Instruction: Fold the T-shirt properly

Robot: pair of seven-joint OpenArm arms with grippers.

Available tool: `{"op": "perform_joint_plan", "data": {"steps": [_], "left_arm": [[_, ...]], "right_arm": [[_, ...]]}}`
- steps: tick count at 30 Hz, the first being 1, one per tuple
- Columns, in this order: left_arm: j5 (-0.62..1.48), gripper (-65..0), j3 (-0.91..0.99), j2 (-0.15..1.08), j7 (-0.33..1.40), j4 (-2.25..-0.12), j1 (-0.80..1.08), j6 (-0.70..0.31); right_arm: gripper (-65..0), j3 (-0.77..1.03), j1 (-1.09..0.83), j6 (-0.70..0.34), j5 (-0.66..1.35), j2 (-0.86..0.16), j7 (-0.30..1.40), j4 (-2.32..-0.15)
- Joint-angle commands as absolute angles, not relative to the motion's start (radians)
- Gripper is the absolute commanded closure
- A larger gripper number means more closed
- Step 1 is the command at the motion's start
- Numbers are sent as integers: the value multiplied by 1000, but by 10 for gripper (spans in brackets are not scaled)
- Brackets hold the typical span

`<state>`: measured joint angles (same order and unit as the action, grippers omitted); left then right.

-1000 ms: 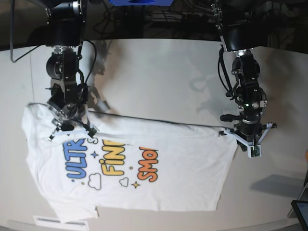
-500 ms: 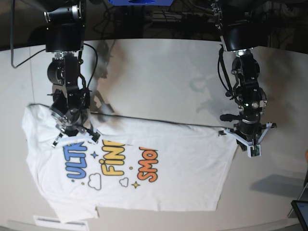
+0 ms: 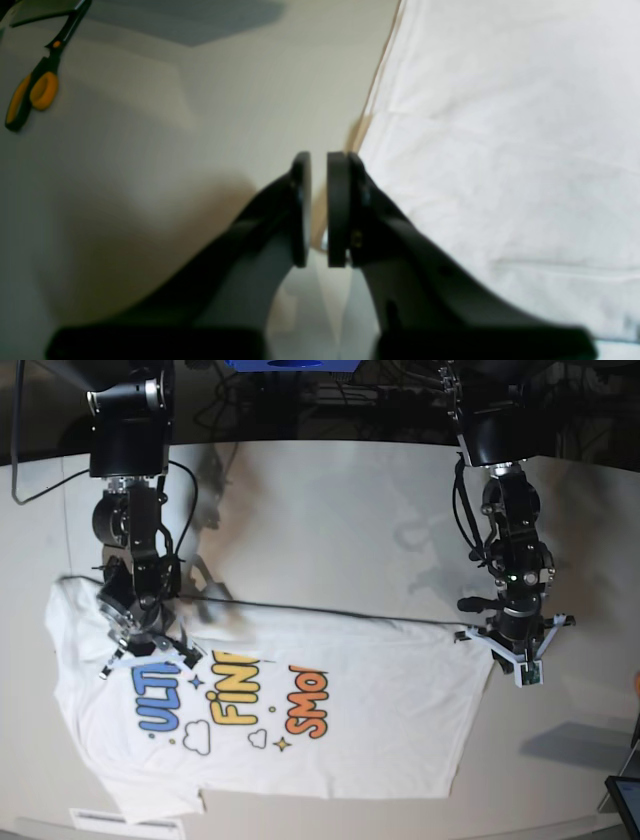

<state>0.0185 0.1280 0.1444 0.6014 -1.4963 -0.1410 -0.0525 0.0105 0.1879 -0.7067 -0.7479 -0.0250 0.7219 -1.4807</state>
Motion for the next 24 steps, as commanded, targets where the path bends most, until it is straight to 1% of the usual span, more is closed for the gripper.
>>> {"op": "perform_joint_plan", "data": {"steps": [1, 9, 15, 19, 24], "left_arm": [[15, -50, 130, 154, 576, -1512, -159, -44], [15, -50, 130, 154, 578, -1512, -160, -42], [15, -50, 130, 140, 578, -1512, -165, -42], [15, -50, 130, 134, 578, -1512, -165, -42], [15, -50, 130, 133, 578, -1512, -166, -42]], "right_arm": [[-45, 10, 216, -698, -754, -38, 713, -1497], [-44, 10, 243, -698, -754, -50, 714, -1491], [-46, 10, 288, -698, -754, -47, 711, -1419], [-48, 10, 308, -698, -754, -44, 707, -1411], [-48, -68, 326, -698, -754, -48, 711, -1394]]}}
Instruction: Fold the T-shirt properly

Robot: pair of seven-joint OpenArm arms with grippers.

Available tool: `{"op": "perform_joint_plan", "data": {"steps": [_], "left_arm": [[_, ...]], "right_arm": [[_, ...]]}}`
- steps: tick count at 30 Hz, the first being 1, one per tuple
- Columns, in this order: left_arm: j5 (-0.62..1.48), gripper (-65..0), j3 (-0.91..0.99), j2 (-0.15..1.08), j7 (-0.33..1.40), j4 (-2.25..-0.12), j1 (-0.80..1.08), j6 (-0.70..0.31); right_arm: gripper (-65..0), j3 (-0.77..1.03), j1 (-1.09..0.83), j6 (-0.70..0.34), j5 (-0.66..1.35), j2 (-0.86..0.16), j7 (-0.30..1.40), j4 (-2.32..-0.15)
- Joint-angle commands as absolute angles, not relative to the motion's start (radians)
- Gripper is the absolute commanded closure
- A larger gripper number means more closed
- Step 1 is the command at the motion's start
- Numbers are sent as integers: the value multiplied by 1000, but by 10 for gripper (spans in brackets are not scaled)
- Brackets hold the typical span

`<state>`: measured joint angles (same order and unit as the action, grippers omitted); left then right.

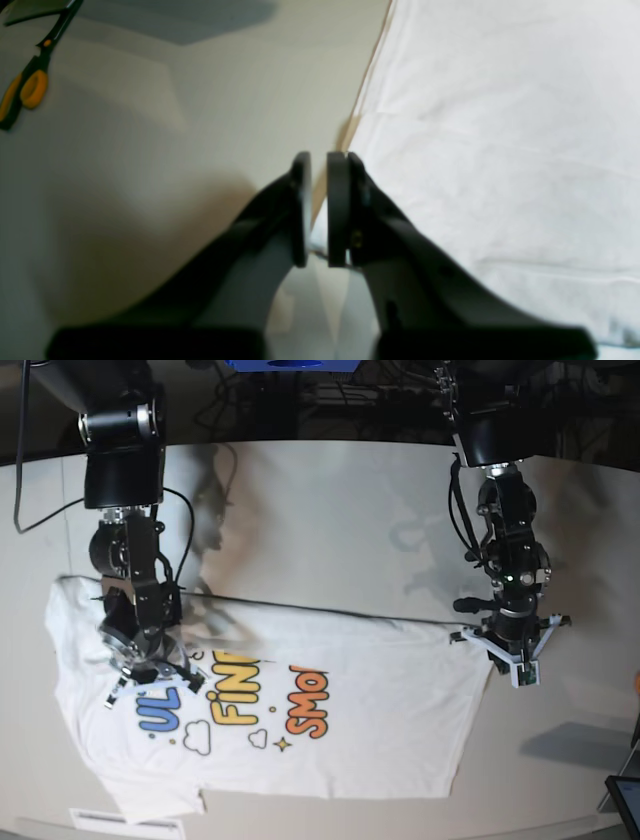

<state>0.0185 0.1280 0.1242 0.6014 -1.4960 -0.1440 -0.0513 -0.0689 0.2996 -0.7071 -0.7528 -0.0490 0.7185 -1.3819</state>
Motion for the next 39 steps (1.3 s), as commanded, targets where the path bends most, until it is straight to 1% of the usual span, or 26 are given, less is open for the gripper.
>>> {"op": "perform_joint_plan", "data": {"steps": [1, 14, 15, 18, 20, 23, 27, 32, 35, 37, 39], "left_arm": [[15, -50, 130, 133, 578, -1512, -166, -42], [15, -50, 130, 134, 578, -1512, -159, -42], [15, -50, 130, 134, 578, -1512, -159, -42], [15, -50, 130, 134, 578, -1512, -159, -42], [15, -50, 130, 134, 578, -1512, -162, -42], [15, -50, 130, 134, 578, -1512, -165, -42], [15, -50, 130, 134, 578, -1518, -171, -44], [15, -50, 130, 134, 576, -1532, -209, -44], [15, -54, 130, 134, 576, -1531, -213, -45], [15, -54, 128, 134, 576, -1527, -213, -45], [15, -54, 122, 133, 576, -1527, -211, -45]], "right_arm": [[-48, -76, 326, -698, -754, -45, 711, -1388], [-55, -79, 390, -698, -754, -30, 704, -1317], [-71, -79, 392, -698, -754, -30, 704, -1317], [-181, -79, 397, -698, -753, -30, 702, -1325], [-242, -79, 397, -698, -753, -30, 676, -1330], [-293, -79, 397, -698, -753, -33, 631, -1333], [-299, -64, 380, -698, -753, -35, 633, -1428], [-299, 56, 318, -698, -750, -27, 634, -1620], [-299, 119, 245, -698, -745, -22, 634, -1692], [-299, 159, 209, -698, -714, 1, 633, -1710], [-299, 222, 189, -698, -633, 15, 633, -1721]]}}
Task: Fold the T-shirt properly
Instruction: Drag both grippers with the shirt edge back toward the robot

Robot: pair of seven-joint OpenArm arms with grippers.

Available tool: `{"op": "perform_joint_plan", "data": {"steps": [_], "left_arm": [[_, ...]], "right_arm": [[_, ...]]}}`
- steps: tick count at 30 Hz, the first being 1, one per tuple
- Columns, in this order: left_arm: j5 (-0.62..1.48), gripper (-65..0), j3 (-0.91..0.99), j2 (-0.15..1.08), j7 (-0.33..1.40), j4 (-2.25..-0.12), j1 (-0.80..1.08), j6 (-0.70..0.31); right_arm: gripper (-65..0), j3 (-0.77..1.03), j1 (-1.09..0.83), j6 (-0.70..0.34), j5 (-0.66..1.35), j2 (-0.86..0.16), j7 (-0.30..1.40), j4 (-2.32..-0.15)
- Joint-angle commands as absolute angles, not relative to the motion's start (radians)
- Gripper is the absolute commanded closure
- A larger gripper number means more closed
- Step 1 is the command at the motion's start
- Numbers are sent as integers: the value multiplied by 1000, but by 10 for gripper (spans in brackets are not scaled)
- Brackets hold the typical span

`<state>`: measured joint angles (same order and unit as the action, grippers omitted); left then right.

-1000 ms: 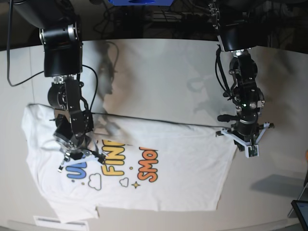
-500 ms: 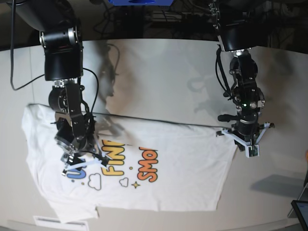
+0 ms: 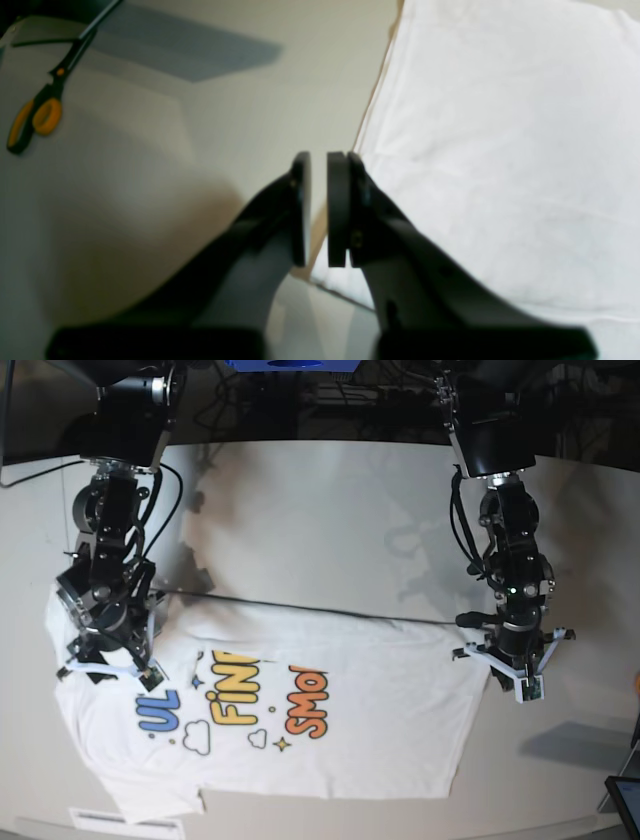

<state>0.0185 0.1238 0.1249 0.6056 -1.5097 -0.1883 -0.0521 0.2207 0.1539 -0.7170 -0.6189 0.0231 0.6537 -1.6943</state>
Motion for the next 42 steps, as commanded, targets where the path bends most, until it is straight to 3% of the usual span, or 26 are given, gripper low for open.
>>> {"op": "perform_joint_plan", "data": {"steps": [1, 9, 13, 15, 22, 42], "left_arm": [[15, -54, 120, 133, 576, -1526, -211, -45], [15, -76, 127, 108, 481, -1526, -209, -45], [64, -284, 120, 104, 476, -1495, -220, -45], [125, -344, 122, 111, 476, -1460, -242, -45], [160, -309, 116, 113, 357, -1353, -249, -47], [160, -309, -39, 208, 357, -1250, -249, -48]], "right_arm": [[-299, 254, 185, -698, -595, 21, 634, -1721], [-300, 358, 188, -698, -479, 51, 636, -1716], [-300, 363, 188, -698, -397, 51, 708, -1716], [-299, 409, 197, -698, -326, 50, 745, -1716], [-299, 464, 208, -698, -277, 44, 771, -1713], [-299, 467, 228, -698, -274, 42, 739, -1512]]}}
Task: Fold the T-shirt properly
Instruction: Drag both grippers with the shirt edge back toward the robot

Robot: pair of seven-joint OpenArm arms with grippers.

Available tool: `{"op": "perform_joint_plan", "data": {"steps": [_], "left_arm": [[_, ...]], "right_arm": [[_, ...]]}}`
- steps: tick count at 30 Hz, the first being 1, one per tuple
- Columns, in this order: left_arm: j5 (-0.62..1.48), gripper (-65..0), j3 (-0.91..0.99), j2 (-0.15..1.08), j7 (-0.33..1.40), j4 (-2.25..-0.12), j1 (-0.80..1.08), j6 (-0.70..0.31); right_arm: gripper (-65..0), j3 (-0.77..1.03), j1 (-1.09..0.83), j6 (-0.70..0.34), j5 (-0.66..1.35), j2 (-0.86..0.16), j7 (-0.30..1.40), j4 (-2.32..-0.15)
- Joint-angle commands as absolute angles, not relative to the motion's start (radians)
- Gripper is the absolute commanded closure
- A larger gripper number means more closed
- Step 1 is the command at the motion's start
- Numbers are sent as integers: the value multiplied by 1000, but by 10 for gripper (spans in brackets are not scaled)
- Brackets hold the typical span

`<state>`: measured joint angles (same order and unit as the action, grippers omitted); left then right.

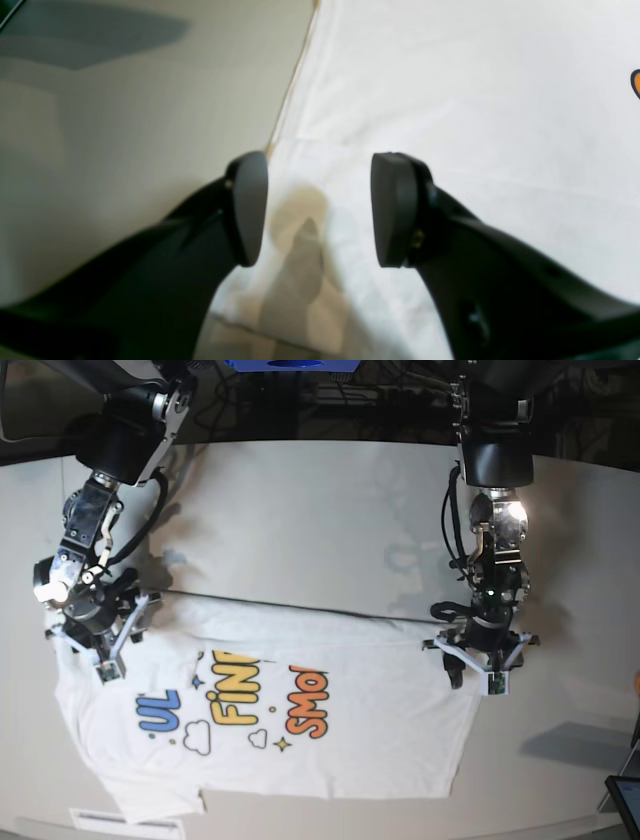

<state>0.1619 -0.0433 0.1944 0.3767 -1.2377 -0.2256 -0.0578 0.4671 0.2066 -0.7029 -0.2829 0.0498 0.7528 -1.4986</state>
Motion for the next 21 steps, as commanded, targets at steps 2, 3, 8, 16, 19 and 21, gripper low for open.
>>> {"op": "perform_joint_plan", "data": {"steps": [2, 3, 8, 16, 19, 21], "left_arm": [[160, -309, -50, 216, 357, -1222, -252, -48], [160, -309, -65, 229, 357, -1205, -254, -48], [168, -309, -117, 263, 355, -1171, -245, -48], [168, -309, -120, 262, 435, -1165, -240, -48], [168, -309, -119, 262, 440, -1178, -208, -48], [168, -309, -119, 262, 443, -1184, -189, -48]], "right_arm": [[-299, 467, 228, -698, -274, 42, 725, -1480], [-299, 467, 226, -698, -274, 42, 725, -1466], [-299, 467, 222, -698, -274, 42, 700, -1446], [-299, 467, 199, -698, -275, 42, 704, -1446], [-299, 467, 180, -698, -275, 42, 702, -1446], [-299, 467, 176, -698, -277, 41, 704, -1446]]}}
